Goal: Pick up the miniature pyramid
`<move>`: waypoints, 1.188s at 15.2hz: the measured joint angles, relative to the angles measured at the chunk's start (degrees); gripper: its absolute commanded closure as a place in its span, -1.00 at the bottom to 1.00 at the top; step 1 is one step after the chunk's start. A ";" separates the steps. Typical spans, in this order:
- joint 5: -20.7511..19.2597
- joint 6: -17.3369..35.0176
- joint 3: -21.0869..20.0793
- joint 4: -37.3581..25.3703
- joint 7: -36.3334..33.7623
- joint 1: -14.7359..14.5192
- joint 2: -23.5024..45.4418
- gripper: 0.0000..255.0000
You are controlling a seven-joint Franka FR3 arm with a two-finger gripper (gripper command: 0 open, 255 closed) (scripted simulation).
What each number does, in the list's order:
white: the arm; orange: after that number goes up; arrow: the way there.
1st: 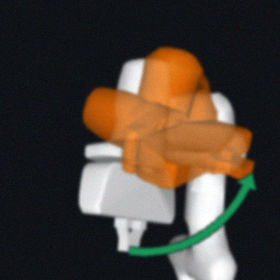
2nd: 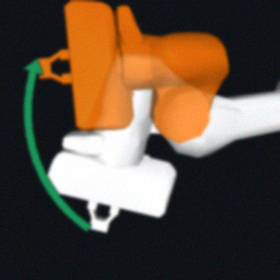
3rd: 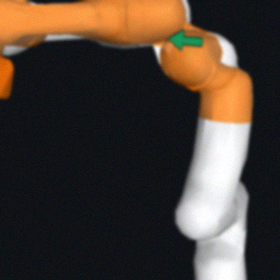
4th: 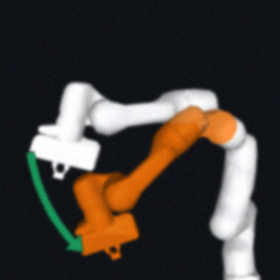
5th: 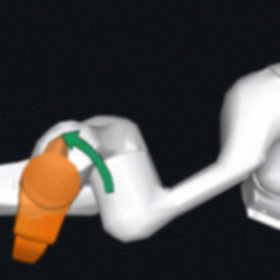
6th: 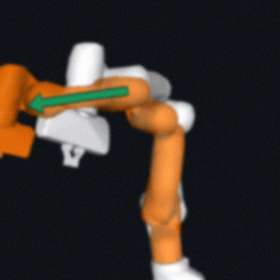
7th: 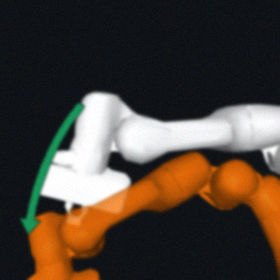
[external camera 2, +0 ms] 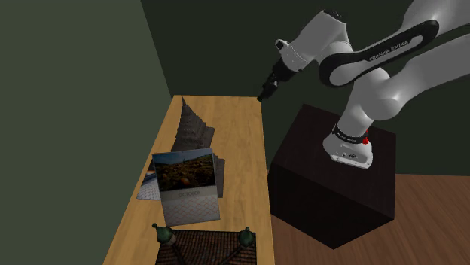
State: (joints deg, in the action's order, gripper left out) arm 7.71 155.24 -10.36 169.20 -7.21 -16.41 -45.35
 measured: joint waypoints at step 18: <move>28.47 80.65 -47.36 -18.88 35.45 19.13 70.56 -1.00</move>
State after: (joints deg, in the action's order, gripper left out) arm 36.18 235.89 -57.72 150.32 28.24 2.72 25.21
